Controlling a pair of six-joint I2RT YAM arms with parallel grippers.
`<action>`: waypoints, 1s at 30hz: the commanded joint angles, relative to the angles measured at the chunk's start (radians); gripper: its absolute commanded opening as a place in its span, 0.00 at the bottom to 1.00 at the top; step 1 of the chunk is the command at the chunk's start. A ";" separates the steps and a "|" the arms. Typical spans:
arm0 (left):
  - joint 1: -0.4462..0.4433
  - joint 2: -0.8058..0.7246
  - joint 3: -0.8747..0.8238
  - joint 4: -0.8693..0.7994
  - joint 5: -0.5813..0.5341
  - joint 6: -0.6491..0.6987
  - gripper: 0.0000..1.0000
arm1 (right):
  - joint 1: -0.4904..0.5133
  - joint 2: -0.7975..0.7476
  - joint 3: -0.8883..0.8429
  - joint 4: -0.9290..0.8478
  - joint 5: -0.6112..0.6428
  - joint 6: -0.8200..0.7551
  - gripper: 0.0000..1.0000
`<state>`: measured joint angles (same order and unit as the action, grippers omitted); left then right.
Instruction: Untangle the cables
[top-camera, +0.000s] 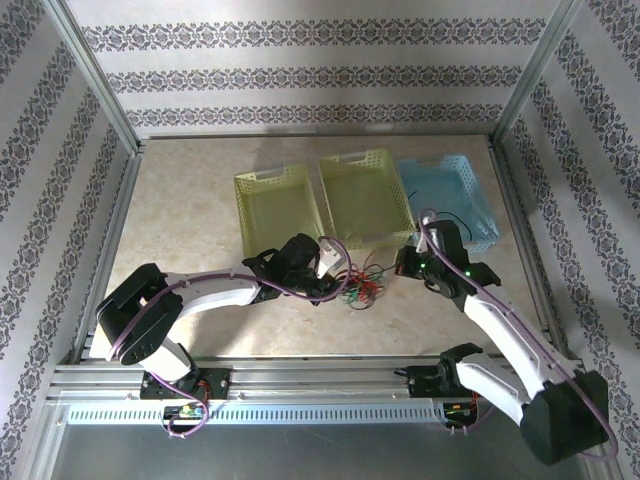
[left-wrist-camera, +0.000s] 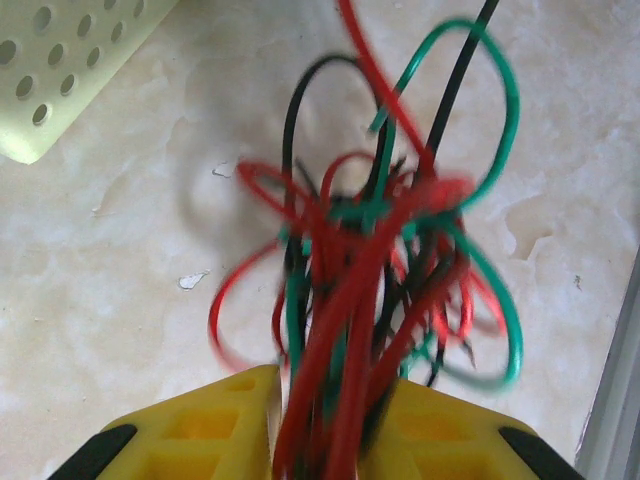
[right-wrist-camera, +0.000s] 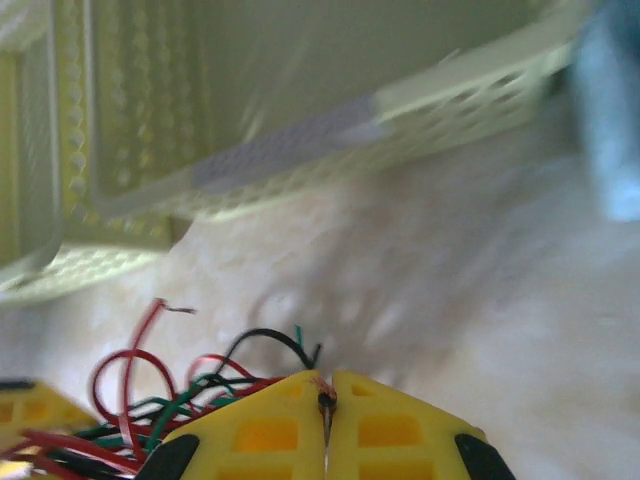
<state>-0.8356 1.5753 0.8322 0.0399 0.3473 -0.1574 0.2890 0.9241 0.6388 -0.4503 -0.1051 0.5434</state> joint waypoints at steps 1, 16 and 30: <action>0.017 -0.031 -0.017 0.003 0.005 0.009 0.24 | -0.016 -0.056 0.043 -0.076 0.284 0.018 0.00; 0.016 -0.010 0.035 -0.025 0.031 0.043 0.33 | 0.083 -0.129 0.054 -0.051 0.041 -0.127 0.00; 0.016 0.028 0.089 -0.048 0.075 0.096 0.35 | 0.137 -0.140 0.024 0.004 -0.093 -0.034 0.48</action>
<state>-0.8352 1.5879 0.8879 0.0154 0.3973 -0.1001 0.4492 0.7929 0.6582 -0.4381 -0.2783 0.4801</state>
